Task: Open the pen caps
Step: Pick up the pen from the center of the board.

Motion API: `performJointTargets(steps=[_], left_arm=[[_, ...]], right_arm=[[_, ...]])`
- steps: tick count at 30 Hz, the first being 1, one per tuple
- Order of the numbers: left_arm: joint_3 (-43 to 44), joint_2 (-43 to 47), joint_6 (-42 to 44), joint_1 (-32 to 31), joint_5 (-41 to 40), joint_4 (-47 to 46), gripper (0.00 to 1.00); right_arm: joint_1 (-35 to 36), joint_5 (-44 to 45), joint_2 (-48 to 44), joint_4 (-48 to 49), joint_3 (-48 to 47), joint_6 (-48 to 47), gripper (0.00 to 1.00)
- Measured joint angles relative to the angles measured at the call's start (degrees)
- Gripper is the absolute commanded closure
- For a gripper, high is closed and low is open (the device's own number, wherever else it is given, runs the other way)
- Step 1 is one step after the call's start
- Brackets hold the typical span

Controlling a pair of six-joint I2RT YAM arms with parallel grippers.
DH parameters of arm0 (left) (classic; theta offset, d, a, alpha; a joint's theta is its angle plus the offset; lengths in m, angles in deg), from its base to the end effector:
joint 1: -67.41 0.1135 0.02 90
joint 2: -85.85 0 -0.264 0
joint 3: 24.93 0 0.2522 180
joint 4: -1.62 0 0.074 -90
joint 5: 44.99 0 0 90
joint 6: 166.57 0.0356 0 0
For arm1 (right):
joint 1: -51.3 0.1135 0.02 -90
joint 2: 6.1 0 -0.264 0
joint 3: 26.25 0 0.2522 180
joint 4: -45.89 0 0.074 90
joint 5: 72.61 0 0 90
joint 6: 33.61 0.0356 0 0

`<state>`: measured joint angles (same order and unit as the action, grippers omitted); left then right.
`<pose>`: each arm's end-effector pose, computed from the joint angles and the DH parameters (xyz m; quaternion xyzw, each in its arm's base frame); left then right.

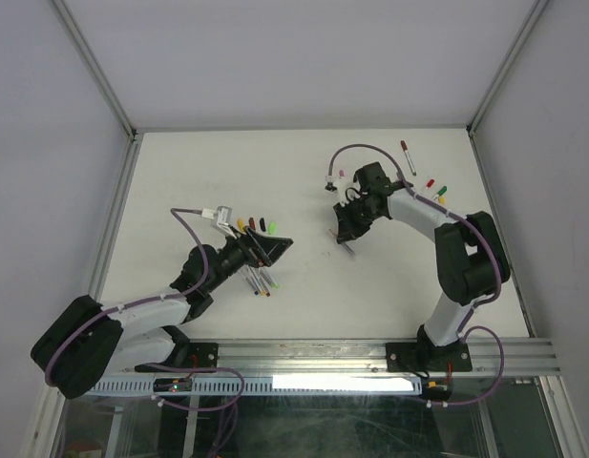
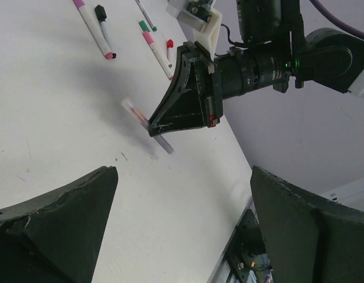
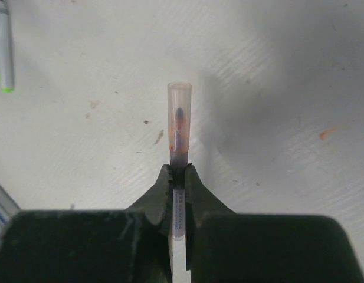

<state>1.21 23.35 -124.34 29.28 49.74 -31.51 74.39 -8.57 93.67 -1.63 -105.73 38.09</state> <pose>0.1638 -0.1323 0.1920 -0.0328 0.7259 -0.4896 0.4819 0.3079 0.1482 0.1881 -0.3784 0.8793 0.2281 0.1781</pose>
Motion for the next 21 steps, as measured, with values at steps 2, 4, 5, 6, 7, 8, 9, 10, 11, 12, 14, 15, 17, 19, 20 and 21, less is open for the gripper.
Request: performJointTargets(steps=[2, 4, 5, 6, 7, 8, 9, 10, 11, 12, 14, 15, 17, 19, 20, 21], left_arm=[[0.0, -3.1, -0.9, -0.6, 0.2, -3.1, 0.01], [0.4, -7.0, -1.7, -1.0, 0.4, -5.8, 0.01], [0.7, -8.9, -2.1, -1.1, 0.5, -6.9, 0.01], [1.2, -10.8, -2.5, -1.3, 0.6, -7.9, 0.01], [1.8, -12.8, -3.0, -1.3, 0.8, -9.0, 0.01], [2.4, -14.4, -3.6, -1.6, 0.9, -9.8, 0.01], [3.1, -16.1, -4.2, -1.7, 1.1, -10.8, 0.01], [3.9, -17.9, -4.8, -1.7, 1.3, -12.1, 0.02], [4.7, -19.8, -5.6, -2.0, 1.4, -13.4, 0.02], [5.5, -21.5, -6.1, -2.0, 1.4, -14.7, 0.03], [7.0, -25.4, -7.7, -2.1, 1.4, -17.3, 0.05], [7.7, -27.0, -8.6, -2.1, 1.4, -18.4, 0.06], [9.1, -30.2, -10.3, -2.1, 1.4, -20.5, 0.07], [10.3, -32.9, -12.2, -2.8, 1.3, -22.4, 0.10], [10.7, -33.9, -13.1, -3.1, 1.2, -23.2, 0.10], [11.1, -34.5, -13.6, -3.5, 1.1, -23.6, 0.10]], right_arm=[[-0.7, -3.5, -0.4, 0.5, 0.2, 0.1, 1.00], [-1.7, -7.0, -0.7, 1.1, 0.7, 0.2, 1.00], [-2.3, -8.7, -0.9, 1.2, 1.0, 0.4, 1.00], [-3.0, -10.5, -1.1, 1.4, 1.3, 0.5, 1.00], [-3.5, -12.0, -1.2, 1.5, 1.6, 0.7, 1.00], [-4.0, -13.5, -1.3, 1.6, 1.8, 0.8, 1.00], [-4.5, -15.1, -1.4, 1.6, 1.9, 0.9, 1.00], [-5.0, -16.9, -1.4, 1.7, 1.9, 1.0, 1.00], [-5.3, -18.3, -1.4, 1.9, 1.9, 1.1, 1.00], [-5.7, -20.2, -1.5, 2.1, 2.0, 1.3, 1.00], [-6.1, -23.9, -1.9, 2.5, 2.3, 1.4, 1.00], [-6.2, -25.8, -2.2, 2.6, 2.5, 1.5, 1.00], [-6.3, -29.1, -2.8, 2.7, 2.8, 1.5, 1.00], [-6.3, -32.1, -3.3, 2.8, 2.8, 1.5, 1.00], [-6.3, -33.7, -3.6, 2.9, 2.8, 1.5, 1.00], [-6.3, -34.8, -3.8, 3.0, 2.8, 1.5, 1.00]])
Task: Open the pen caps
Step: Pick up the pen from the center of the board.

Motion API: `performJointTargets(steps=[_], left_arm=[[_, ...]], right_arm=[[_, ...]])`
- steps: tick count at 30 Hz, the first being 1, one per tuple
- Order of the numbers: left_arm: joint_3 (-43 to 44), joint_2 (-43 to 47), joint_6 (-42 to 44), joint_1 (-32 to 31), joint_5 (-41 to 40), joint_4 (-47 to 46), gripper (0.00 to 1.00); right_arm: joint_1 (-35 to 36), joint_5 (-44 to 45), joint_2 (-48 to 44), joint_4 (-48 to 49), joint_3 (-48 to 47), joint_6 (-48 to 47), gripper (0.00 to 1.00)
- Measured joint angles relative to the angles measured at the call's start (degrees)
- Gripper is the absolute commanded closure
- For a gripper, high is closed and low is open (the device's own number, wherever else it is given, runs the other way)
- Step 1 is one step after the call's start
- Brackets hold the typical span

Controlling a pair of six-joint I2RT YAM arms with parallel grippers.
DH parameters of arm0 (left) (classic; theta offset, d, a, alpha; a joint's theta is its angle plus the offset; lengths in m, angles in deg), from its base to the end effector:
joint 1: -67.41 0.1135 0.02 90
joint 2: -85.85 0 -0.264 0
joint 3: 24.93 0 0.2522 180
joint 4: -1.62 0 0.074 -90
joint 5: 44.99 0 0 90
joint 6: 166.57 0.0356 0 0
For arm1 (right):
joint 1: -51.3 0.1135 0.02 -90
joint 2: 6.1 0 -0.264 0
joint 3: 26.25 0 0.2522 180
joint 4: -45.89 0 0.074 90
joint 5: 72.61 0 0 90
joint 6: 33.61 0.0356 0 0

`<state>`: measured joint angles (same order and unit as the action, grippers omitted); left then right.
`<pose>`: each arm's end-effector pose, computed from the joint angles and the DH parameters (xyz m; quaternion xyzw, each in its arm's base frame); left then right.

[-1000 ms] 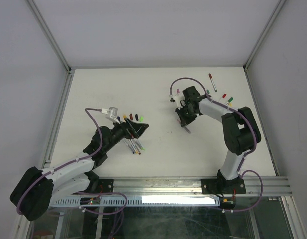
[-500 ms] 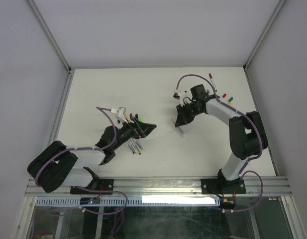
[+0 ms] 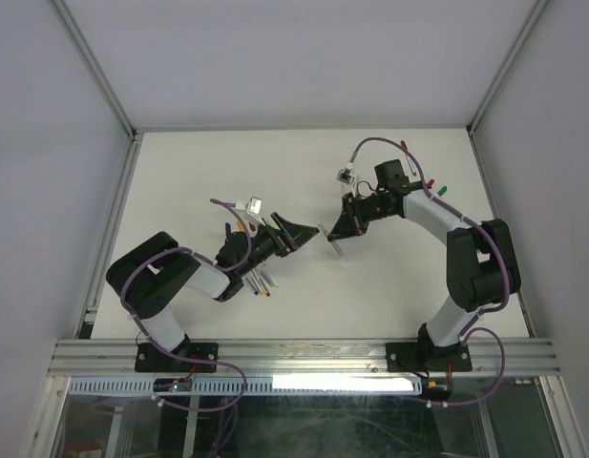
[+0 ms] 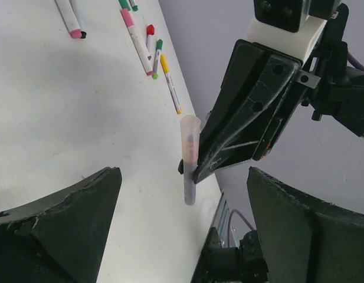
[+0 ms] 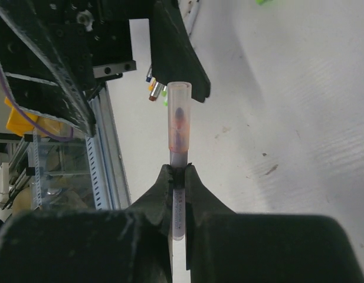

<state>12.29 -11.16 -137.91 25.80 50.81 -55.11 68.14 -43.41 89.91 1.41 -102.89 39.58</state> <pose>0.2132 -0.1942 0.1517 -0.0899 0.7201 -0.5604 0.3992 0.3029 0.1241 0.2104 -0.3528 0.7711 0.4930 0.1950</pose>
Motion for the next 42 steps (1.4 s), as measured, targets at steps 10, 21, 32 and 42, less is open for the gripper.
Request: performJointTargets(steps=[10, 21, 32, 42], left_arm=[[6.4, -1.3, -2.6, -4.9, -6.8, 3.0, 0.25], [9.5, -2.1, -3.5, -5.4, -11.6, 10.3, 0.65], [9.9, -2.1, -3.6, -6.0, -11.7, 11.0, 1.00], [9.7, -2.1, -0.1, -6.0, -12.5, 10.3, 1.00]], right_arm=[[0.0, -3.6, -1.1, 0.2, 0.2, 0.0, 1.00], [1.1, -3.4, -1.1, 0.2, 0.2, 0.0, 1.00], [1.6, -1.6, -1.1, 0.0, 0.3, -0.1, 0.63], [4.9, 1.2, -1.1, -0.4, 0.3, -0.7, 0.61]])
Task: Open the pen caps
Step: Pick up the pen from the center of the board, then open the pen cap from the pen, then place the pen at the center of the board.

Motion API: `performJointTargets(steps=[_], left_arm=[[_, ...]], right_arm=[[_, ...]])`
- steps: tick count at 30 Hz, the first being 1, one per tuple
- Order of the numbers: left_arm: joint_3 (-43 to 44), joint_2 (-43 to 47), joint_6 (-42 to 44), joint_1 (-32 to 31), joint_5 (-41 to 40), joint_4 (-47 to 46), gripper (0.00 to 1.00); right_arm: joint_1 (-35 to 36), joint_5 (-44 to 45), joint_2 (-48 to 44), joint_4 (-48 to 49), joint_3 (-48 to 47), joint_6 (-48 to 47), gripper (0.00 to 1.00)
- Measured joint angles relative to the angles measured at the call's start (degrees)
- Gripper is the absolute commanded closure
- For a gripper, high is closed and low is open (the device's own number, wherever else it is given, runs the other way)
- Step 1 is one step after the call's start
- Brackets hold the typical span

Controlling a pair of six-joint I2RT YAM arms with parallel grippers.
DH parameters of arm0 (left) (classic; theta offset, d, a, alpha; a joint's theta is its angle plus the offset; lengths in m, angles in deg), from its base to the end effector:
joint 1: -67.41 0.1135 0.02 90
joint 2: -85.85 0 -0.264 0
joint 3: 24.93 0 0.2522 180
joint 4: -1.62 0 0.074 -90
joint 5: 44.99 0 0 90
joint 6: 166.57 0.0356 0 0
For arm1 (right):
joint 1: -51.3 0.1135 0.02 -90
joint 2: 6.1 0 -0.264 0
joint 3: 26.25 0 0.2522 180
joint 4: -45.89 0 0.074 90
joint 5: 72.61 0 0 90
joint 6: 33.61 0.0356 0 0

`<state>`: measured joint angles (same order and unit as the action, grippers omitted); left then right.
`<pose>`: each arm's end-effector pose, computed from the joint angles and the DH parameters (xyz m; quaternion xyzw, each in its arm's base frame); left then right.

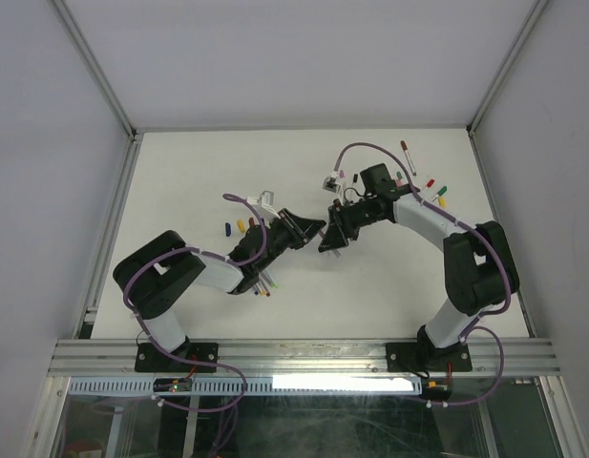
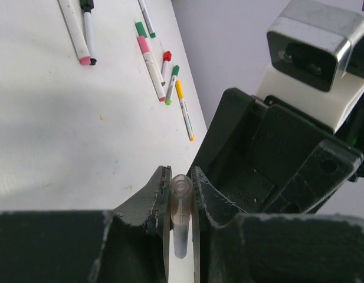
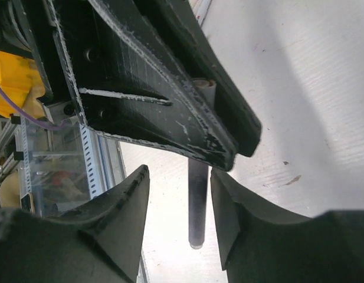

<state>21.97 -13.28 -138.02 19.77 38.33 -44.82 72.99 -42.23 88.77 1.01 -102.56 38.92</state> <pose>0.2221 -0.2375 0.1638 -0.1278 0.7306 -0.5202 0.4235 0.2884 0.1478 0.2140 -0.3906 0.7574 0.4908 0.1814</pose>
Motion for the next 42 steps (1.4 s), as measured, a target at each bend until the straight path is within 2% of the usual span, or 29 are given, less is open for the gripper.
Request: performJointTargets(steps=[3, 5, 11, 17, 21, 26, 30, 35, 42], left_arm=[[-0.3, 0.2, 1.1, 0.0, -0.9, -0.8, 1.00], [-1.0, 0.7, 1.5, 0.0, -1.0, -1.3, 1.00], [-3.4, 3.1, 2.1, 1.4, -0.4, -1.9, 1.00], [-5.5, 9.6, 3.5, 7.8, 6.4, -0.5, 1.00], [-5.5, 15.7, 6.6, 11.8, 9.9, 4.9, 1.00], [-5.2, 25.5, 10.5, 22.4, -3.0, 6.7, 1.00], [-6.5, 31.9, 11.7, 23.3, -7.9, 8.0, 1.00], [-8.7, 38.6, 13.1, 23.4, -8.7, 14.6, 1.00], [-12.3, 47.3, 13.1, 23.4, -6.9, 28.8, 1.00]], right_arm=[[1.6, 2.3, 0.0, -0.2, 0.0, -0.5, 0.87], [2.1, 4.3, 0.0, -0.1, 0.0, -0.9, 1.00], [3.2, 4.2, 0.0, 0.8, -0.3, -1.1, 1.00], [5.9, 3.9, 0.1, 6.2, -2.9, -0.4, 1.00], [7.5, 3.8, 0.4, 10.9, -4.8, 0.2, 1.00], [7.3, 4.5, 1.6, 2.8, -1.7, -0.2, 1.00], [8.1, 5.3, 3.3, -0.2, -0.6, 0.1, 1.00], [10.2, 7.7, 3.5, 2.5, 0.4, 4.5, 1.00], [14.3, 18.1, 3.6, 12.8, 4.8, 21.8, 1.00]])
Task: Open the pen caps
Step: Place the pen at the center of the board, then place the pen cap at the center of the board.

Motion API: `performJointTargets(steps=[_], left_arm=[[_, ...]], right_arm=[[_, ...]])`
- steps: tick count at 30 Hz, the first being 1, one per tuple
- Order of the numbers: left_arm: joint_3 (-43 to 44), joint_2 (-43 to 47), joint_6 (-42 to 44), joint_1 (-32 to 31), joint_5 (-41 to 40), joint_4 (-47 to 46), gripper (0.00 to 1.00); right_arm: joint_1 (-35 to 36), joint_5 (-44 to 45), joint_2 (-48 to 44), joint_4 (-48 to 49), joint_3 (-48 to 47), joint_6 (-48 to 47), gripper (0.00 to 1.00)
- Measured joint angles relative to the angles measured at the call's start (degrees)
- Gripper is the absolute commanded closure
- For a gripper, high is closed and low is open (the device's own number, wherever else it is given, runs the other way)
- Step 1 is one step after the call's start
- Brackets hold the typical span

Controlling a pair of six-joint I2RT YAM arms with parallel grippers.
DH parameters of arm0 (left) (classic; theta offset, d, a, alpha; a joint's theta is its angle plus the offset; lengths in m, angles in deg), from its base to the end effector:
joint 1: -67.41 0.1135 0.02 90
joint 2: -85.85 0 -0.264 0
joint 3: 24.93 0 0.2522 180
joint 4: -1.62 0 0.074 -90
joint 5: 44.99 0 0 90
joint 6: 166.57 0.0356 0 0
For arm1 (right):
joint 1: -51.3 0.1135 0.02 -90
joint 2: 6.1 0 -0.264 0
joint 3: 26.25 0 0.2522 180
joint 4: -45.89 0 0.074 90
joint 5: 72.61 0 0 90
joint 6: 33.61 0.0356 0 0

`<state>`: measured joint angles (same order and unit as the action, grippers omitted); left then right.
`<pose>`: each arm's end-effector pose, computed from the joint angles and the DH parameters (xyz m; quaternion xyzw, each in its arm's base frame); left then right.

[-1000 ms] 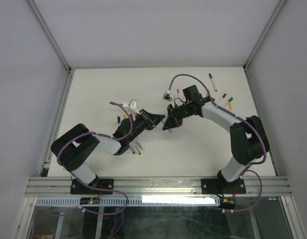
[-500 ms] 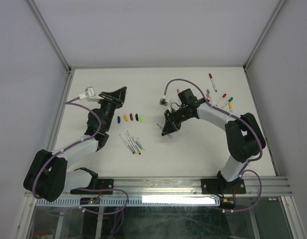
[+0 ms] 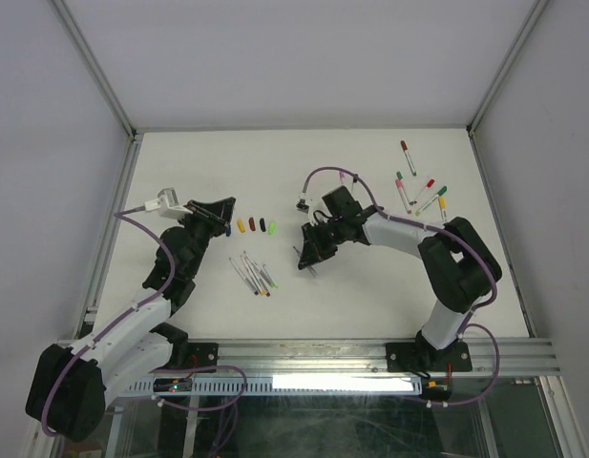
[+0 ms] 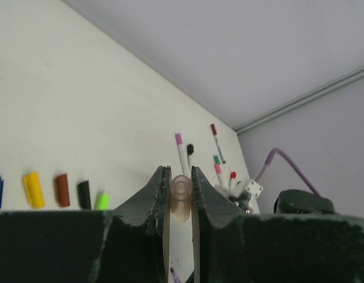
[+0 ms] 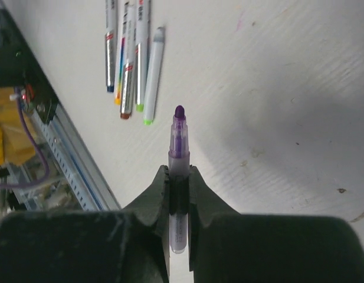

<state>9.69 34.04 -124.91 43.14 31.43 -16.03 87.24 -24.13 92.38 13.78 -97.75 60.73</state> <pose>0.1915 -0.0772 0.2473 -0.2279 0.6665 -0.3503 0.6174 0.2577 0.2160 0.1738 -0.3363 0.8415 0.4065 0.1163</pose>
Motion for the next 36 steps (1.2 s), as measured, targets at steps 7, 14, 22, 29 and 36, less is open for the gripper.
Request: performJointTargets(steps=[7, 14, 22, 29, 36], left_arm=[[-4.1, 6.6, -1.9, 0.0, 2.8, 11.9, 1.00], [-4.4, 8.1, -1.9, 0.0, 5.9, 16.1, 1.00], [-4.4, 8.1, -1.7, 0.0, 7.3, 16.9, 1.00], [-4.4, 8.0, -1.6, 0.0, 9.0, 16.9, 1.00], [-4.4, 5.1, -1.5, 0.0, 13.3, 16.5, 1.00]], right_arm=[[5.0, 11.4, 4.9, 3.7, -1.4, 13.8, 0.94], [5.7, 15.3, 7.1, 4.2, -2.6, 17.7, 0.69], [5.8, 19.2, 7.4, 3.9, -4.6, 17.4, 0.63], [5.8, 19.9, 7.7, 3.0, -5.6, 15.7, 0.63], [5.6, 19.3, 7.6, 1.2, -6.3, 11.6, 0.64]])
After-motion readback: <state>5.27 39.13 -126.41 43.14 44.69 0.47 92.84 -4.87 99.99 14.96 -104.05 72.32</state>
